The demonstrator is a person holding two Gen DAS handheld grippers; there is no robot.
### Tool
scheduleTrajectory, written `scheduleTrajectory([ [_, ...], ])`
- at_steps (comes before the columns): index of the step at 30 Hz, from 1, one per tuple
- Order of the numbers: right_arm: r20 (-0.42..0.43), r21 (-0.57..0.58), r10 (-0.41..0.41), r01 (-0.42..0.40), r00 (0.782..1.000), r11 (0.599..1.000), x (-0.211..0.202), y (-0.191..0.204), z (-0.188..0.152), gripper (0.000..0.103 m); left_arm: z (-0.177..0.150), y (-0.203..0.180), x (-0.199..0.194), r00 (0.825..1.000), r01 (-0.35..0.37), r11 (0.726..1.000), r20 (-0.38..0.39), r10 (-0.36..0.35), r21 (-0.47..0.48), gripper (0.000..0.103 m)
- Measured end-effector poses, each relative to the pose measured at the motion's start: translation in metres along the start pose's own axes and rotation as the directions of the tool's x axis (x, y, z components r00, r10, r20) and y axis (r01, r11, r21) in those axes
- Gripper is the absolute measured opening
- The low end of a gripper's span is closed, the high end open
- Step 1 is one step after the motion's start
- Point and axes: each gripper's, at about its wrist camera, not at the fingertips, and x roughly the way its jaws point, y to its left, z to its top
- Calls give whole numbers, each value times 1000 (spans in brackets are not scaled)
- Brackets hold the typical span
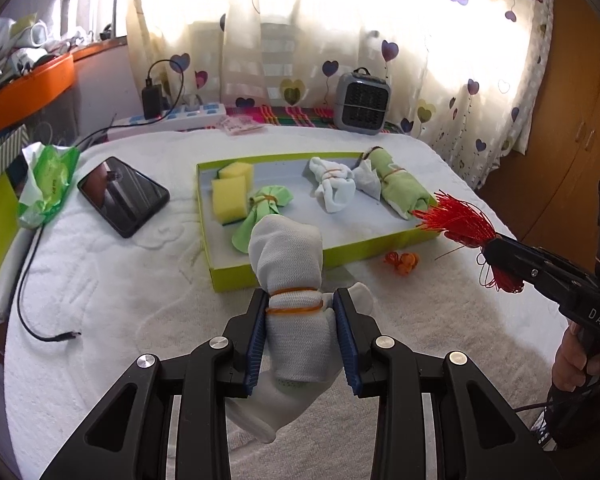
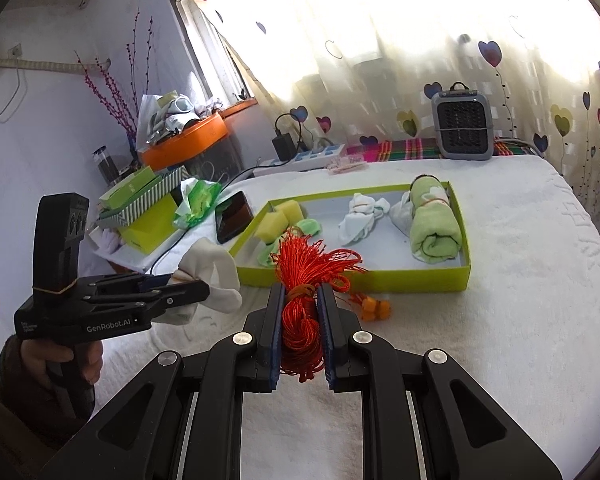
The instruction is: Organize soft objects
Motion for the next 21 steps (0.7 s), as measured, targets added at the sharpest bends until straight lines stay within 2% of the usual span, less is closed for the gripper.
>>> scheduleTrajectory([
  [8, 17, 19, 18, -18, 1000, 1000, 2, -3, 10, 17, 10, 3, 3, 1000, 3, 1000, 10, -3, -6, 31],
  [21, 41, -13, -51, 52, 998, 999, 12, -7, 27, 17, 31, 3, 15, 1000, 0, 1000, 22, 0, -4, 31],
])
